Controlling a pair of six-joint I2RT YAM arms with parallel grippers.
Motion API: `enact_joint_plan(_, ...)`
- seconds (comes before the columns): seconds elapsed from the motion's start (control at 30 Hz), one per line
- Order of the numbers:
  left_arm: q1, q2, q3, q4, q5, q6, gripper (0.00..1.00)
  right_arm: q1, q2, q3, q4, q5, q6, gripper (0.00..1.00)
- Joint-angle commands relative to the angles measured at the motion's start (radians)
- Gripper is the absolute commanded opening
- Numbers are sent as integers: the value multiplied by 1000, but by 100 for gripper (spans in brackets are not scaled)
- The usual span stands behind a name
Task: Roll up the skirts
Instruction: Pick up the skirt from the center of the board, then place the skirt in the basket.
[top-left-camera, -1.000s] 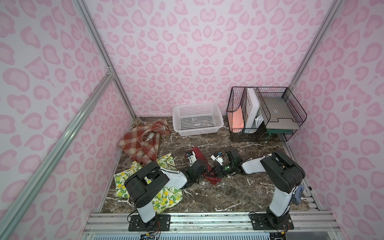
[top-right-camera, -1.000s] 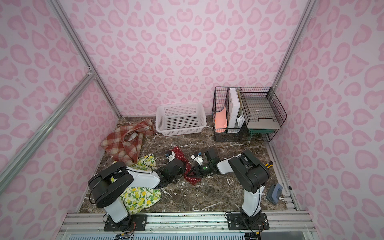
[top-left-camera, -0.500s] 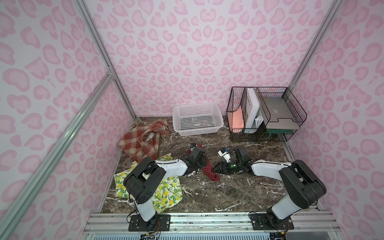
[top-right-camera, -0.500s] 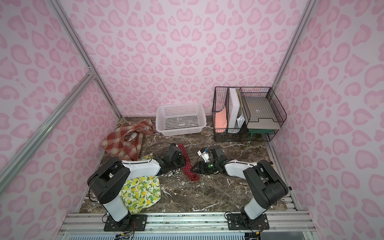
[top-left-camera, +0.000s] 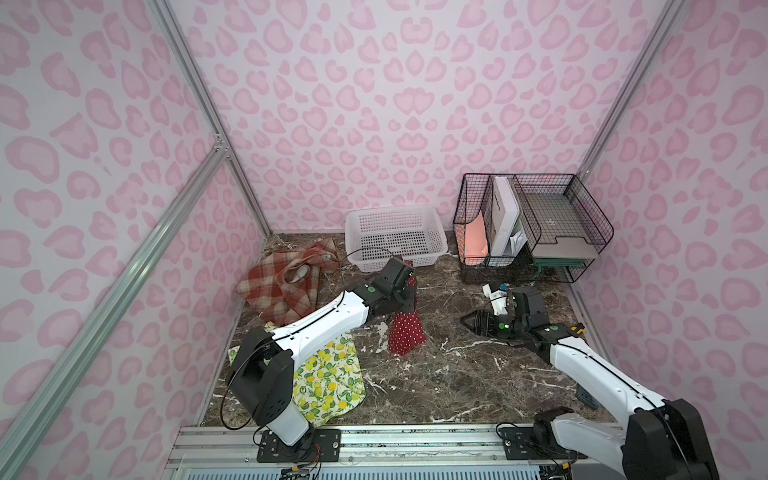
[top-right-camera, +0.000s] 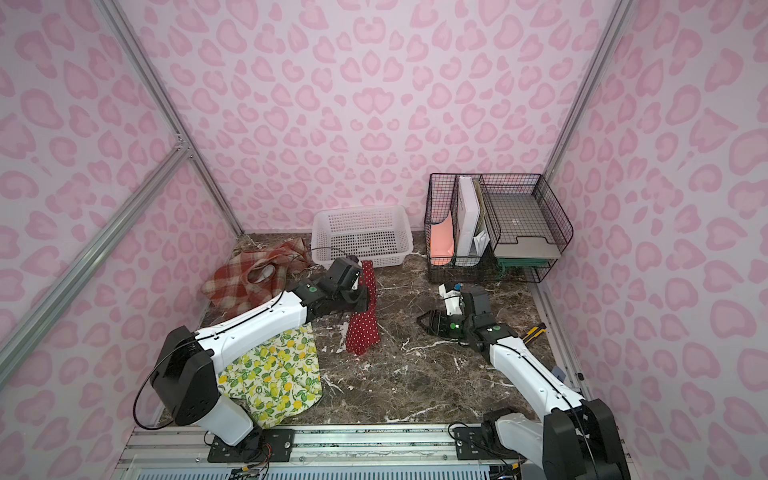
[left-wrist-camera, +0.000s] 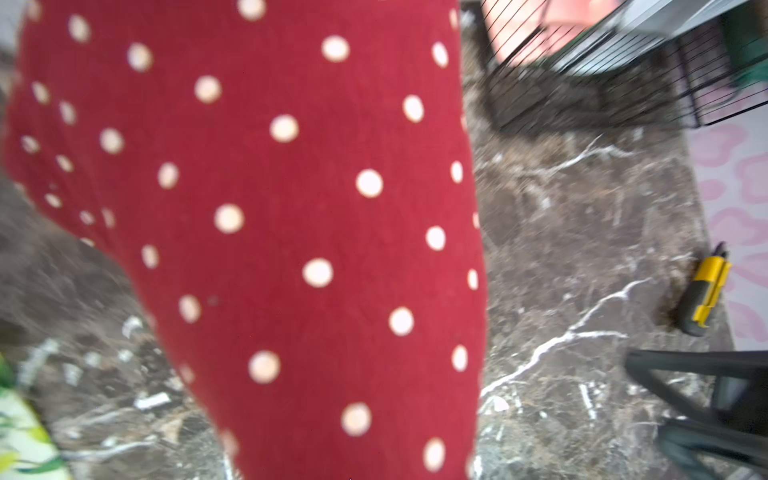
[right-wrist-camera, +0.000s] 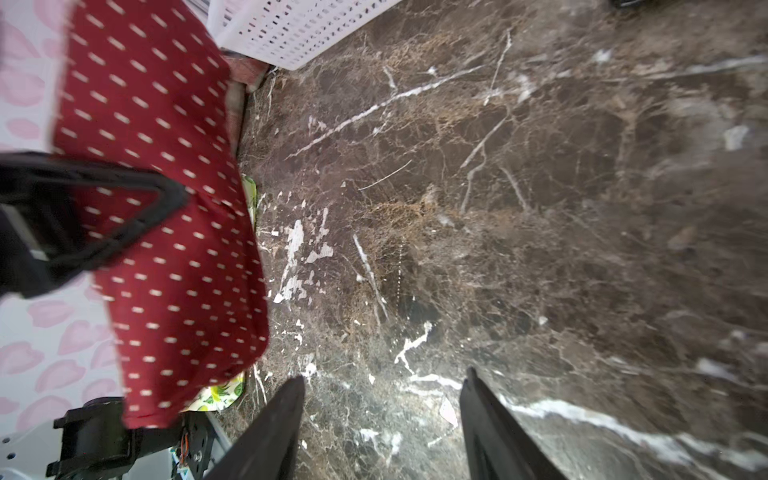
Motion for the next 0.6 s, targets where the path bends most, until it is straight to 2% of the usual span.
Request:
enact_joint_plan(0.0,44,37,171,-127,-10,132,0,0,8,-8,12,15,-9,64)
enact_joint_plan(0.13,148,188,445,-159,95,273,0,-1,34,-28,54,5,-3,64)
enact_joint_plan(0.37,335,559,943,-151,339,409,0,0,103,-42,139,-12,-1,63)
enact_joint_plan(0.57,461,846,1283,-111,477,389,0,-1,175,-54,211,-31,-1,63)
